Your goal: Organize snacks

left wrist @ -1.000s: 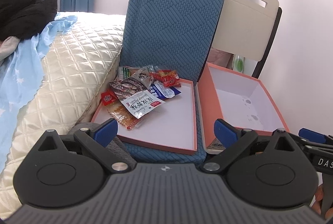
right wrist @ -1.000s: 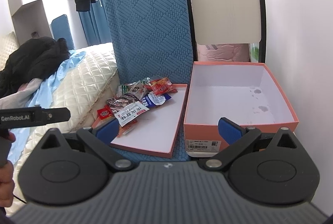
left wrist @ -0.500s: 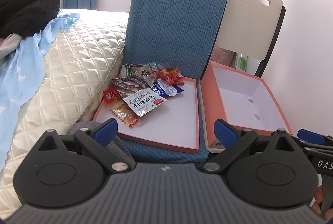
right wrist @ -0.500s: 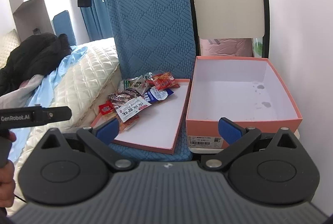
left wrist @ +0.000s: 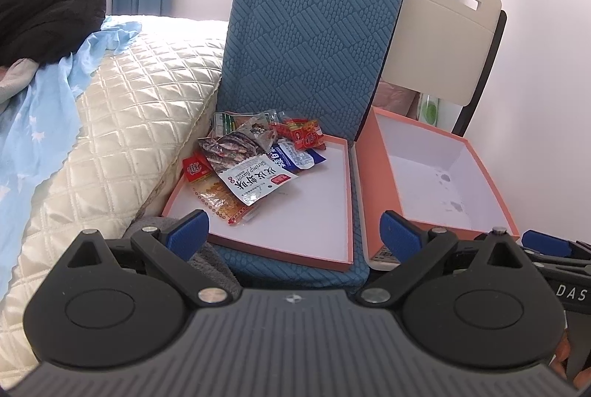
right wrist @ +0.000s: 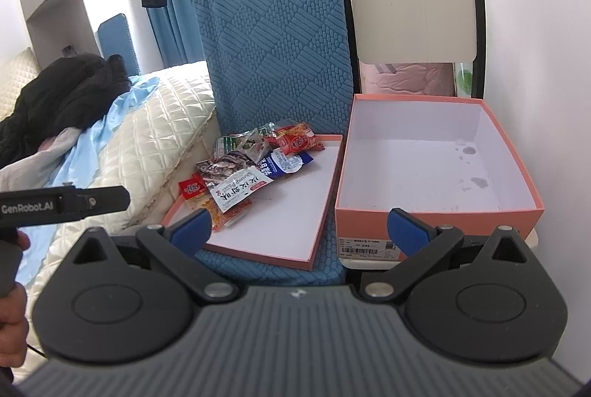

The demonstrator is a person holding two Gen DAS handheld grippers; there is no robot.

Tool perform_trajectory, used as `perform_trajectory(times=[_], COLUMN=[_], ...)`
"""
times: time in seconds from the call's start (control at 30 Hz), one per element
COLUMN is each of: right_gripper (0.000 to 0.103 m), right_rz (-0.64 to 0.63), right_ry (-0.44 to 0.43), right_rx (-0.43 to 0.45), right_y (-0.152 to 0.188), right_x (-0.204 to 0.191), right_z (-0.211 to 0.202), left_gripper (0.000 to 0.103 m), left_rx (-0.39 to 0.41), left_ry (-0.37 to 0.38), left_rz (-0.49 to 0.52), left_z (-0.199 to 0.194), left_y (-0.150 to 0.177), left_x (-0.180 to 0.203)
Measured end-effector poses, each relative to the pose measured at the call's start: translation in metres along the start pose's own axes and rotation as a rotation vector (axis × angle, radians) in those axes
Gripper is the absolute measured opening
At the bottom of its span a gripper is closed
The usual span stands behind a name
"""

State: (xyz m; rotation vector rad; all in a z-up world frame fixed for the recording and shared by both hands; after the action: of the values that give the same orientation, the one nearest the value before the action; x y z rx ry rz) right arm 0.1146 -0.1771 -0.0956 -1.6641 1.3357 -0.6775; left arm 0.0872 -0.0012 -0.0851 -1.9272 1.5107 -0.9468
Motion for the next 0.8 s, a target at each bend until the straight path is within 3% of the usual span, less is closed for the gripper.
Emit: perform_trajectory(times=[0.53,0.7,0.8], right_gripper=[0.103,0.103,0.103], right_rz=[0.014,-0.021,-0.025], right_ry=[-0.024,0.012,-0.003], right_rx=[0.009,0.027,-0.018], right_y=[-0.006,-0.007,-0.004], right_x=[-0.005,-0.006,-0.006], right_z=[0.000,-0.002,0.006], left_gripper=[0.101,0.100,0.100], left_rx=[0.012,0.013,0.009], left_ry=[-0.020,-0.039,-0.041], left_rz=[-0.040,-0.062,-0.064], left_z=[-0.003,-0.002,-0.001], left_y=[0.000,-0.001,0.000], left_x=[-0.013,-0.016,-0.015])
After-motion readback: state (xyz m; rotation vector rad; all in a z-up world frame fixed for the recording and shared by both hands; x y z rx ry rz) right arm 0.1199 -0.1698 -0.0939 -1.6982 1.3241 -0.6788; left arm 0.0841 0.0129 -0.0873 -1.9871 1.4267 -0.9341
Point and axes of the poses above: each gripper's, at about its wrist camera, not at the fingertips, and z roughly the way its jaws point, x to its right, y to its underside, the point moved 10 cm from there along z, roughly the way its jaws point, and after that the axes turned 2 degrees about y, right-handed, at the moved point
